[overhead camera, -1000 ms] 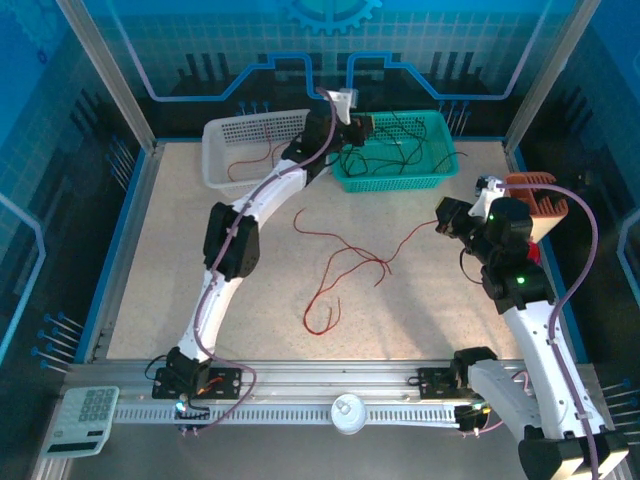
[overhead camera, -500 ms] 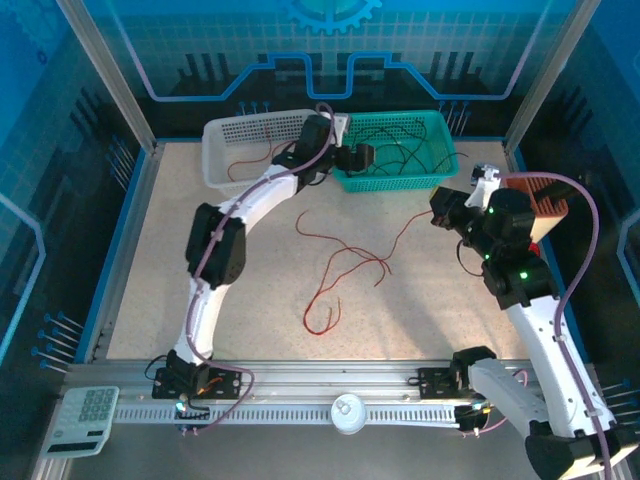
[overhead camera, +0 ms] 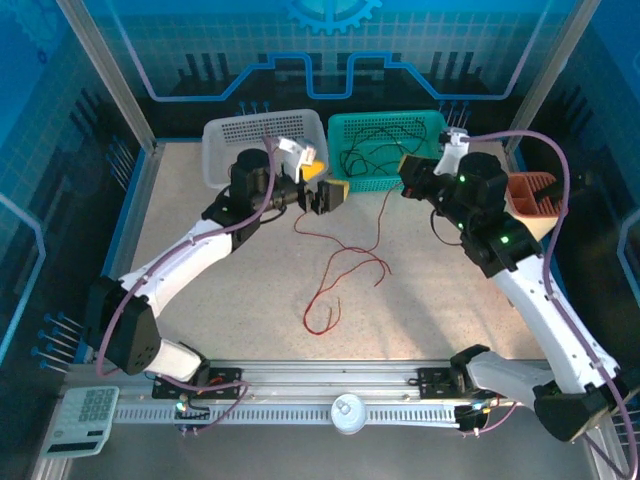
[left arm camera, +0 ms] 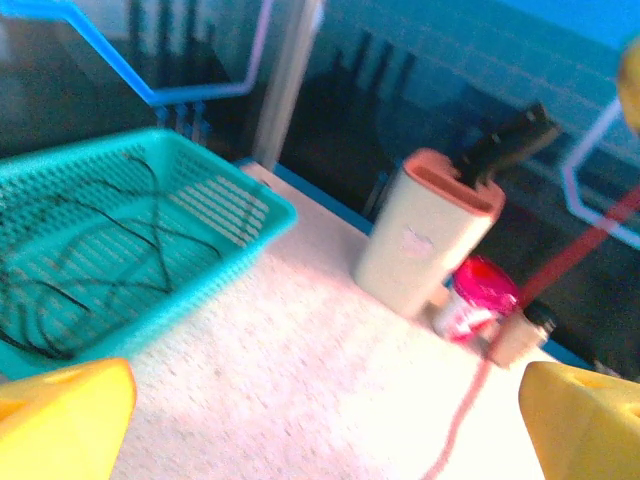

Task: Untangle the cables

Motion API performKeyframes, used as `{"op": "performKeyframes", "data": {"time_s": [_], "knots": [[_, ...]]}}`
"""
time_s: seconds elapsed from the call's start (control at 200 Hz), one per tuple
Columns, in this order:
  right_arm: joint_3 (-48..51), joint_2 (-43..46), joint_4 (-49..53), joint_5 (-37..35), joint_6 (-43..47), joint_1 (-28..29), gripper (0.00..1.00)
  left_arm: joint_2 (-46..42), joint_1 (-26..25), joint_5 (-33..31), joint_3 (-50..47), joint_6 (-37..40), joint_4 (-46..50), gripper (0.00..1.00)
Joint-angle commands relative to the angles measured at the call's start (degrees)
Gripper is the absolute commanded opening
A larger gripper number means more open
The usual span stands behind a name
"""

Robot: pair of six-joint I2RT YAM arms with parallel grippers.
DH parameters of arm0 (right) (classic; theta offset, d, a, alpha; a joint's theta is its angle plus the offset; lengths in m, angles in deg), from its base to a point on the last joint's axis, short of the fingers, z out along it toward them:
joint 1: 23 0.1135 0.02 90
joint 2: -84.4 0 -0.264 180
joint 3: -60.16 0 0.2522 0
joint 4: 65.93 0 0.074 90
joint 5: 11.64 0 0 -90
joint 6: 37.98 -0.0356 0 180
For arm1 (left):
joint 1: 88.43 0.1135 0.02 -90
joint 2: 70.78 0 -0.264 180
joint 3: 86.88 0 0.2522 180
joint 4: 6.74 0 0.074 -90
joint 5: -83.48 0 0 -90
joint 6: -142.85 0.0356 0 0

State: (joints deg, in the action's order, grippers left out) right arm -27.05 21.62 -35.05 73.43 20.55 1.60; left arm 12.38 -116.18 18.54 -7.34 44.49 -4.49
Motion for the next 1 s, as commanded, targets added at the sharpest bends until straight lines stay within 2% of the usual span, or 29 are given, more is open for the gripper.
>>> {"op": "performKeyframes", "data": {"time_s": [0.0,0.09,0.23,0.375,0.465,0.57,0.695,0.825,0.99], "knots": [[-4.29,-2.67,-2.69,-2.93,1.99,3.13,0.0,-1.95,-3.07,4.85,-1.4,3.56,-1.54,0.99],[-6.83,-5.13,-3.06,-3.84,2.61,5.63,0.0,-0.82,-4.25,3.63,-0.89,3.93,-2.48,0.99],[-11.11,-8.67,-3.15,-4.49,3.33,8.56,0.0,2.94,-5.04,5.44,1.3,2.5,-4.58,0.98],[-15.74,-10.85,-2.43,-4.43,4.23,9.46,0.0,6.67,-5.17,6.0,0.89,-0.63,-8.89,0.9],[-17.68,-10.66,-1.91,-5.03,5.23,9.5,0.0,8.41,-5.21,5.12,-1.34,-1.94,-12.39,0.77],[-18.2,-9.68,-1.5,-5.62,5.66,9.1,0.0,10.7,-5.1,4.78,-2.79,-3.25,-14.98,0.55],[-16.51,-7.85,-1.93,-5.7,5.1,7.88,0.0,12.63,-4.95,5.44,-3.45,-5.16,-17.01,0.39],[-13.01,-5.64,-2.11,-5.58,3.17,5.4,0.0,11.62,-4.14,5.54,-2.88,-5.37,-15.9,0.0],[-6.35,-2.52,-3.06,-3.82,-0.13,2.23,0.0,7.14,-0.92,5.01,0.1,-6.7,-13.43,0.0]]}}
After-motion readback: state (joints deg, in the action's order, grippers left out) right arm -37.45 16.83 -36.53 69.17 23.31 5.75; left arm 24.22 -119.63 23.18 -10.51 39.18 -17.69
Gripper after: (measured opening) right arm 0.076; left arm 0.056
